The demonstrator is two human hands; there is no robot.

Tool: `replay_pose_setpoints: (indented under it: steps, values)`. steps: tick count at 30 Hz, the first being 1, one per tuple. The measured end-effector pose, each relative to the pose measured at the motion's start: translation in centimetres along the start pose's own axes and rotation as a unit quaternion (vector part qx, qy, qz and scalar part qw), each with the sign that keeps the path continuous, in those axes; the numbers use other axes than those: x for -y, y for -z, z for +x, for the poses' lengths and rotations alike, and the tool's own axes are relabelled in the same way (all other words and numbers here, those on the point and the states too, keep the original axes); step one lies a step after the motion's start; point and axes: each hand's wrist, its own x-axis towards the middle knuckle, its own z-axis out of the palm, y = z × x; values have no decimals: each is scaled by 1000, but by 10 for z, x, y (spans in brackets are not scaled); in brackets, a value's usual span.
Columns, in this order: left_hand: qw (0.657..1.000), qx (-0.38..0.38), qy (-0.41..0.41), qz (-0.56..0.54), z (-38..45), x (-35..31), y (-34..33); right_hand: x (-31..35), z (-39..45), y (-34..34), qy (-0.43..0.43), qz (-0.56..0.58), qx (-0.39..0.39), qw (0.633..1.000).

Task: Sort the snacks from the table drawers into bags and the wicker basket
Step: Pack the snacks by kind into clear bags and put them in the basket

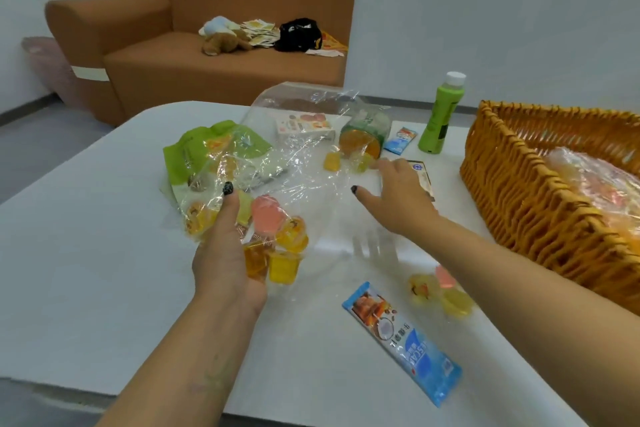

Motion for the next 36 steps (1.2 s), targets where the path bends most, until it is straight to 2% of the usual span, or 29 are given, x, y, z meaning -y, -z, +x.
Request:
replay_pose_setpoints:
  steps: [5, 10, 13, 14, 17, 19, 21, 24, 29, 31, 34, 36]
  values:
    - [1000, -3, -5, 15, 15, -8, 6, 17, 100, -40, -39, 3, 44, 998]
    - [1000, -14, 9, 23, 22, -16, 14, 23, 142, -86, -71, -110, 63, 989]
    - [1000, -8, 6, 30, 23, -18, 15, 20, 147, -107, -22, -217, 48, 975]
    - [1000, -3, 6, 27, 22, -19, 14, 20, 142, -106, -16, -207, 36, 978]
    - [1000, 5, 2, 14, 17, -21, 10, 24, 117, -90, -12, -110, 42, 993]
    - [1000, 14, 4, 14, 12, -19, 6, 31, 90, -67, -53, -2, 45, 998]
    - [999, 27, 10, 15, 3, -16, 2, 39, 60, -39, -75, 95, 27, 992]
    - [999, 42, 20, 28, -17, -14, -6, 33, 5, -2, -86, 184, 14, 979]
    - [994, 81, 38, 64, -57, -11, -6, 8, -104, 53, -170, 353, 15, 920]
    - [989, 109, 50, 82, -71, -10, 2, 2, -129, 73, -203, 426, -23, 881]
    - [982, 153, 56, 93, -91, -8, 18, -5, -145, 101, -182, 560, -68, 805]
    - [979, 168, 37, 114, -101, -9, 28, -9, -156, 112, -138, 609, -48, 779]
